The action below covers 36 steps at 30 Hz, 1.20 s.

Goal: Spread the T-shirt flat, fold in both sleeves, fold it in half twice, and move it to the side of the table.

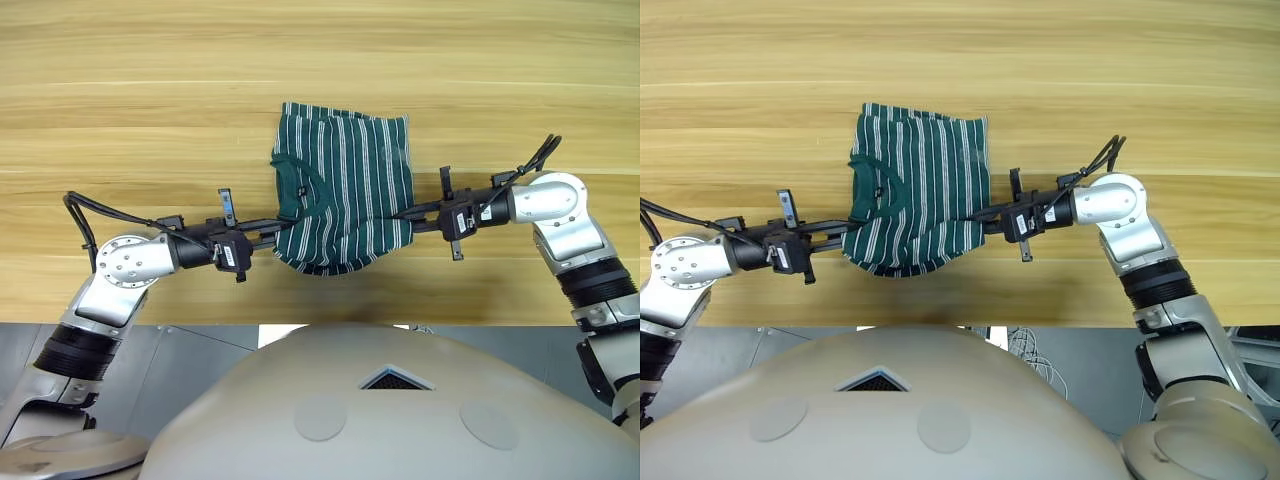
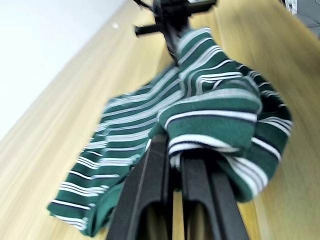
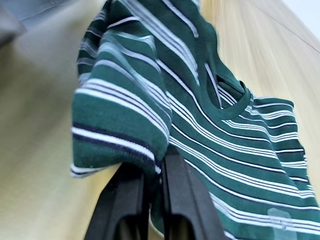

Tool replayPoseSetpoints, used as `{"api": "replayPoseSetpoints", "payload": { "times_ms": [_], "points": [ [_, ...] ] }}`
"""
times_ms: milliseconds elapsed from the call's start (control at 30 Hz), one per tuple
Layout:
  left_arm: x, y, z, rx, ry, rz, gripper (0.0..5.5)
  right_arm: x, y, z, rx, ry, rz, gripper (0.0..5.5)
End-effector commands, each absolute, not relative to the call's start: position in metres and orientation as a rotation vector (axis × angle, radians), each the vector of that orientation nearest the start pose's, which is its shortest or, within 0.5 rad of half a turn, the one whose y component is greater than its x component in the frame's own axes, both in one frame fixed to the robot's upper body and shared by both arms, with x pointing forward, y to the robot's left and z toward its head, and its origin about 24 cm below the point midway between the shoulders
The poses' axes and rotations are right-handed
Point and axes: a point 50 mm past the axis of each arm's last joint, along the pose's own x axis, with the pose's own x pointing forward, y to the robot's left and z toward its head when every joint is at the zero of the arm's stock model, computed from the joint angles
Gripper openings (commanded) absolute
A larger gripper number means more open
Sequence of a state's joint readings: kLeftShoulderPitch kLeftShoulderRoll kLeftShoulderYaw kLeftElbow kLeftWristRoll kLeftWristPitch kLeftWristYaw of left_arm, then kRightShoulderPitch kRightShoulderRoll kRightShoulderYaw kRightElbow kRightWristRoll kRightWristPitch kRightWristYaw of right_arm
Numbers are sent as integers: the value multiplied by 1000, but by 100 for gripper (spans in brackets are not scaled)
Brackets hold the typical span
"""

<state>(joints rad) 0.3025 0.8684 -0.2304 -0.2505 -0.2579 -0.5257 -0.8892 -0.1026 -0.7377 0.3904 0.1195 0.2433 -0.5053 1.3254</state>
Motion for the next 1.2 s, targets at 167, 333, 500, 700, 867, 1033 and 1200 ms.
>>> {"api": "replayPoseSetpoints", "payload": {
  "times_ms": [167, 333, 500, 700, 867, 1033, 1200],
  "points": [
    [146, 184, 84, 506, -32, -1359, 0, 202, -182, 66, -471, 70, 1736, 15],
    [192, 193, 59, 351, 180, -1387, 0, 234, -191, 75, -292, 157, 1748, 15],
    [243, 207, 53, 210, 374, -1362, 0, 272, -190, 77, -163, 251, 1707, 15],
    [263, 213, 55, 103, 466, -1342, 0, 284, -189, 47, -72, 412, 1648, 15],
    [271, 204, 48, 58, 525, -1313, 0, 290, -187, 37, 23, 421, 1590, 15],
    [276, 209, 39, -32, 620, -1246, 0, 294, -193, 40, 137, 383, 1526, 107],
    [281, 221, 33, -151, 660, -1150, 68, 298, -199, 44, 192, 339, 1473, 197]
  ]
}}
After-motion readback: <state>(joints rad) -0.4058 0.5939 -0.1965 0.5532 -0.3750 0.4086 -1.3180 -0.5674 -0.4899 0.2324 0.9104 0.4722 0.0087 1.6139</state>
